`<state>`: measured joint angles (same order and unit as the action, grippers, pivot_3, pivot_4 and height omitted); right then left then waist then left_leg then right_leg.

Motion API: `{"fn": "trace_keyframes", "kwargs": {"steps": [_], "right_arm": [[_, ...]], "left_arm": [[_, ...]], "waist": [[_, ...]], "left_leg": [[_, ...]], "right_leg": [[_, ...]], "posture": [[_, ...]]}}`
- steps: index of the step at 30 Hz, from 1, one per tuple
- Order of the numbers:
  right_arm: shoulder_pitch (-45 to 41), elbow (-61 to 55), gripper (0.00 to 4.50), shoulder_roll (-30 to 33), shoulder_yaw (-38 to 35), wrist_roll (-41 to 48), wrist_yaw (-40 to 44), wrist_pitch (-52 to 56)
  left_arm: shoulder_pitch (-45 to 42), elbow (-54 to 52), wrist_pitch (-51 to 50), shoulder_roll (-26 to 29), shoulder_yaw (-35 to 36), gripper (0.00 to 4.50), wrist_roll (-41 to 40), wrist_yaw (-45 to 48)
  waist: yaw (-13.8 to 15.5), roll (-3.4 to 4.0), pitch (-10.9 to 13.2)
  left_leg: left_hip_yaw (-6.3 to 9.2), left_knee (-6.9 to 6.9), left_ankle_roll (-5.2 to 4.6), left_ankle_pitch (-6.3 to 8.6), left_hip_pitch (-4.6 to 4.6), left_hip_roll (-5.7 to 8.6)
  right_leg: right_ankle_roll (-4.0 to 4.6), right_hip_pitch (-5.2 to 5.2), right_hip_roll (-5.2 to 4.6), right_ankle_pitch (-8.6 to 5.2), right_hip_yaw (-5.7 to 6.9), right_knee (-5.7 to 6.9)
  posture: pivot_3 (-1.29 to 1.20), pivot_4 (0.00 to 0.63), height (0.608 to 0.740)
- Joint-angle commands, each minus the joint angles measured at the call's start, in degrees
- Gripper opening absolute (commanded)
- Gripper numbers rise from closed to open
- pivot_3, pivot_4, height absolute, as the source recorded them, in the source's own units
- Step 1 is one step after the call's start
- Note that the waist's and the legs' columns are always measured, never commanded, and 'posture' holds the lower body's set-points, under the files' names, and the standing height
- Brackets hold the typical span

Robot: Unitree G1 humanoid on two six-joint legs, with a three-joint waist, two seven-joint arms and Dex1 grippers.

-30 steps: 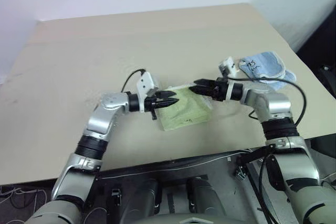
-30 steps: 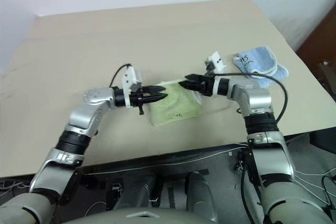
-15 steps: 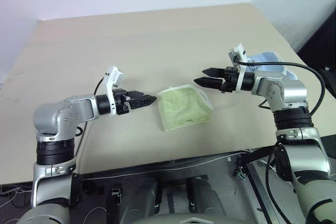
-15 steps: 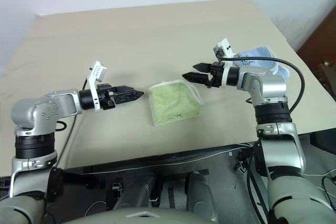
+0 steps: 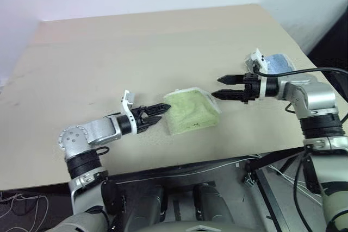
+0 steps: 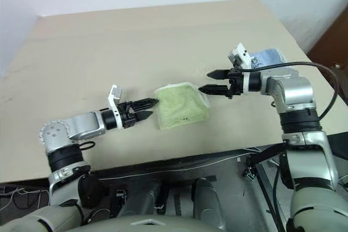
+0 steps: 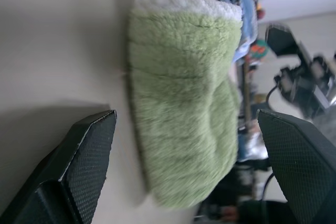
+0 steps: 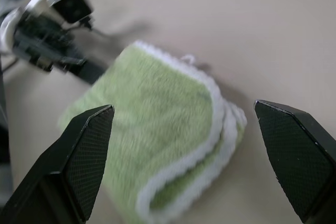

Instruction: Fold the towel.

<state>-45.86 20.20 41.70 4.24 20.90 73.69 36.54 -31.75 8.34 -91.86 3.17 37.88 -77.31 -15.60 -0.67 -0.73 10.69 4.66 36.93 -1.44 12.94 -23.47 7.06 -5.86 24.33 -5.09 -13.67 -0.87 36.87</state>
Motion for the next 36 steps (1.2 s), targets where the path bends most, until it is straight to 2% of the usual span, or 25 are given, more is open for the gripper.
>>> {"fn": "trace_keyframes", "kwargs": {"steps": [1,7,13,15,20,24,34,35,36], "right_arm": [[-1.9,-0.6,4.5,1.0,0.6,-1.5,1.4,-2.6],[-1.9,-0.5,4.5,0.3,-0.2,-1.5,0.4,-1.9],[-1.0,-1.4,4.5,0.0,-0.9,-1.2,-1.2,-1.6],[-0.7,-1.9,4.5,0.0,-1.2,-0.9,-1.7,-1.3],[0.3,-2.3,4.5,-0.3,-2.2,-0.3,-3.5,-1.1],[1.0,-2.4,4.5,-0.6,-3.1,-0.2,-4.8,-1.2],[2.3,-3.0,4.5,-1.4,-4.5,0.8,-7.3,-1.4],[2.3,-3.0,4.5,-1.4,-4.6,0.8,-7.5,-1.4],[2.4,-3.0,4.5,-1.5,-4.7,0.9,-7.7,-1.3]], "left_arm": [[0.0,2.4,1.8,-1.8,-0.3,4.49,-7.1,-7.7],[1.3,5.7,6.4,-3.0,-7.0,4.49,-17.1,-15.5],[6.0,4.2,12.7,1.6,-18.0,4.49,-32.9,-19.4],[5.9,4.3,15.2,3.0,-20.9,4.49,-35.4,-19.7],[2.6,7.5,19.6,5.1,-25.5,4.49,-34.1,-18.4],[-0.8,11.1,23.1,4.8,-26.2,4.49,-32.0,-16.1],[-1.7,11.2,22.8,4.9,-28.7,4.49,-29.6,-10.4],[-1.8,11.2,22.7,4.9,-28.9,4.11,-29.2,-9.9],[-1.8,11.4,22.8,4.7,-29.0,3.94,-28.9,-9.9]], "waist": [[0.1,0.01,0.0],[1.0,0.0,0.0],[1.4,0.0,0.0],[1.4,0.0,0.0],[1.5,0.0,0.0],[1.4,0.0,0.0],[1.4,0.0,0.0],[1.4,0.0,0.0],[1.5,0.0,0.0]], "left_leg": [[0.0,0.05,0.0,0.0,0.01,0.0],[0.0,0.24,0.0,0.0,0.01,0.02],[-0.01,0.21,0.05,-0.02,-0.01,0.03],[-0.02,0.2,0.03,-0.01,-0.01,0.03],[-0.02,0.22,-0.01,0.01,-0.01,0.03],[-0.02,0.22,-0.01,0.01,-0.01,0.04],[-0.02,0.19,-0.02,0.0,-0.02,0.04],[-0.02,0.19,-0.02,0.0,-0.02,0.04],[-0.02,0.18,-0.02,0.0,-0.02,0.04]], "right_leg": [[0.0,-0.01,0.0,0.0,-0.01,0.06],[-0.07,-0.08,-0.02,0.04,-0.01,0.15],[-0.06,-0.06,-0.05,0.03,-0.03,0.07],[-0.06,-0.04,-0.06,0.03,-0.06,0.08],[-0.05,-0.06,-0.06,0.04,-0.05,0.09],[-0.05,-0.06,-0.06,0.04,-0.05,0.09],[-0.04,-0.03,-0.06,0.03,-0.06,0.07],[-0.04,-0.03,-0.06,0.03,-0.05,0.07],[-0.04,-0.03,-0.06,0.03,-0.06,0.07]], "posture": [[0.0,0.15,0.74],[0.0,0.15,0.74],[0.0,0.15,0.74],[0.0,0.15,0.74],[0.0,0.15,0.74],[0.0,0.15,0.74],[0.0,0.15,0.74],[0.0,0.15,0.74],[0.0,0.15,0.74]]}}
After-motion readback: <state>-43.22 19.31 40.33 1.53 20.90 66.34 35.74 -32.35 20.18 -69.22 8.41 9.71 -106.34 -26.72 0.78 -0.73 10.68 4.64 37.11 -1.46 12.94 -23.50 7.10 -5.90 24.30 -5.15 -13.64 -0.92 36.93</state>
